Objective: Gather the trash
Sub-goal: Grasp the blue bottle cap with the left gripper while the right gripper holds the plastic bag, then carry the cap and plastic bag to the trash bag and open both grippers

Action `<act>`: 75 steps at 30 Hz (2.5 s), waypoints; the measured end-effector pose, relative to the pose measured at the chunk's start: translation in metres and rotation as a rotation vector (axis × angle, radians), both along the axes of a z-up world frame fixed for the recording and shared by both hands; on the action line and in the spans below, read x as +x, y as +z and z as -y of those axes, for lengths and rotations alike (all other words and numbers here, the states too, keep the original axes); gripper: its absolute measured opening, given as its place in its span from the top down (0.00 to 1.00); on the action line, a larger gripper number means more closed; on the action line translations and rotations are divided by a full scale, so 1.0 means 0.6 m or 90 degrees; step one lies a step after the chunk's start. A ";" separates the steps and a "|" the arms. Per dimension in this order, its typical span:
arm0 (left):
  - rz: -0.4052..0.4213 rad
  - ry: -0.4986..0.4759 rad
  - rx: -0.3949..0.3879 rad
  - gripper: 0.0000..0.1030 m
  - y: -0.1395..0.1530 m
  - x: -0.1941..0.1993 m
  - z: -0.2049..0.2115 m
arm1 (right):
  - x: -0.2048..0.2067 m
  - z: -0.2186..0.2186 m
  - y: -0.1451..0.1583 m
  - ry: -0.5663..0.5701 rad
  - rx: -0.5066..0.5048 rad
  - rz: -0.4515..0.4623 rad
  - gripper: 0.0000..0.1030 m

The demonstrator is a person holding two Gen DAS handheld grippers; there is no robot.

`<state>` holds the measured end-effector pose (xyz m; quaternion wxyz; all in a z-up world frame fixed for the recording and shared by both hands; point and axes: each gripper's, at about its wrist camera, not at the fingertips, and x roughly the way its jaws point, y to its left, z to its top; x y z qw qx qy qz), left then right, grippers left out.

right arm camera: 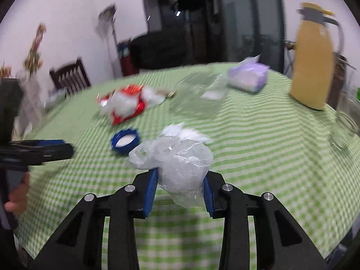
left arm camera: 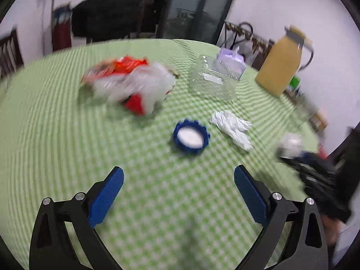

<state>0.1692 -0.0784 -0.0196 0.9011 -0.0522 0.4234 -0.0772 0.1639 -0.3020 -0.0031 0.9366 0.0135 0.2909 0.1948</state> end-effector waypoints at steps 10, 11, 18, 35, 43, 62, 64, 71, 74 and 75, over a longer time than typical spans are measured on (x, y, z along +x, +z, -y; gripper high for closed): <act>-0.069 0.022 0.133 0.08 -0.060 0.130 0.064 | 0.004 0.026 -0.028 -0.017 0.016 -0.002 0.66; -0.083 0.024 0.126 0.09 -0.065 0.135 0.062 | 0.005 0.029 -0.030 -0.016 0.026 -0.005 0.66; -0.056 0.043 0.085 0.50 -0.049 0.122 0.049 | -0.006 0.043 -0.035 -0.032 0.041 -0.002 0.66; 0.085 -0.107 0.067 0.50 0.085 -0.037 0.233 | -0.172 0.282 0.061 -0.193 -0.005 0.127 0.66; 0.111 -0.233 0.087 0.50 0.082 -0.089 0.412 | -0.313 0.502 0.050 -0.371 -0.057 0.100 0.66; 0.040 -0.414 0.093 0.50 0.008 -0.168 0.654 | -0.359 0.711 -0.257 -0.456 -0.036 -0.339 0.65; 0.029 -0.428 0.097 0.50 -0.005 -0.175 0.676 | -0.350 0.720 -0.274 -0.449 -0.038 -0.356 0.63; -0.006 -0.493 0.113 0.50 -0.045 -0.201 0.726 | -0.356 0.719 -0.286 -0.435 -0.088 -0.383 0.35; -0.010 -0.526 0.126 0.50 -0.061 -0.215 0.751 | -0.381 0.735 -0.268 -0.470 -0.107 -0.360 0.35; -0.014 -0.533 0.126 0.50 -0.066 -0.218 0.759 | -0.397 0.740 -0.258 -0.488 -0.113 -0.350 0.34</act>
